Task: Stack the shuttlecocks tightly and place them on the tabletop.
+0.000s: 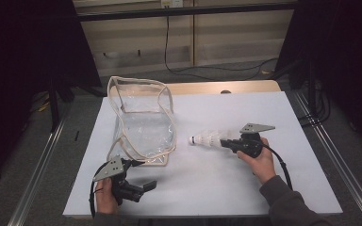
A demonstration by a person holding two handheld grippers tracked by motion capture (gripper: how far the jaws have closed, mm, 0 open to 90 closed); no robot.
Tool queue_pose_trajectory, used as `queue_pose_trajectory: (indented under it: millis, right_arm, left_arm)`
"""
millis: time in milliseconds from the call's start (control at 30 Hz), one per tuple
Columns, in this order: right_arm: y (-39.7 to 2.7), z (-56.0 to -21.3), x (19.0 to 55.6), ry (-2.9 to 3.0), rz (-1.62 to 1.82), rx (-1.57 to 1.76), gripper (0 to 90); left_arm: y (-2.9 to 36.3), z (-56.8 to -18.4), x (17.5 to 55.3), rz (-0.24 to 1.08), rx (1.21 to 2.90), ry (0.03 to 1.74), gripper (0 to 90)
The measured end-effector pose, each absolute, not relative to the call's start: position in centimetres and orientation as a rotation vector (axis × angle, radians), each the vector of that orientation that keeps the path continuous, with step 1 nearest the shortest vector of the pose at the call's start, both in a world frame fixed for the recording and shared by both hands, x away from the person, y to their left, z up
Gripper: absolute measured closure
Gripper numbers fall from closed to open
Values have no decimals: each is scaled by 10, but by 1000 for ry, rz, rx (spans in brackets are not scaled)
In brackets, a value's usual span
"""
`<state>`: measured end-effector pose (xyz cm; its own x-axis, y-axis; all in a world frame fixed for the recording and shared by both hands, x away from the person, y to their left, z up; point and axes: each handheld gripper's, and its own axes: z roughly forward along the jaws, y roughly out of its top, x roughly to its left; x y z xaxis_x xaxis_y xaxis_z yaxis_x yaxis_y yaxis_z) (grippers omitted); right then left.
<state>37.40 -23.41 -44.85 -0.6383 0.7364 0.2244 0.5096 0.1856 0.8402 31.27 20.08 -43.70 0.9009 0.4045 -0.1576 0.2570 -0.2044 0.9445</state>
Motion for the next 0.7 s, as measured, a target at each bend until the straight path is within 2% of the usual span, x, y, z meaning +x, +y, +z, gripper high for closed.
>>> queue_pose_trajectory:
  millis: [700]
  right_arm:
    - [-231, -452, 376, 2229, 1431, 1205, 900]
  left_arm:
    - [201, -437, 313, 146, 1797, 501, 41]
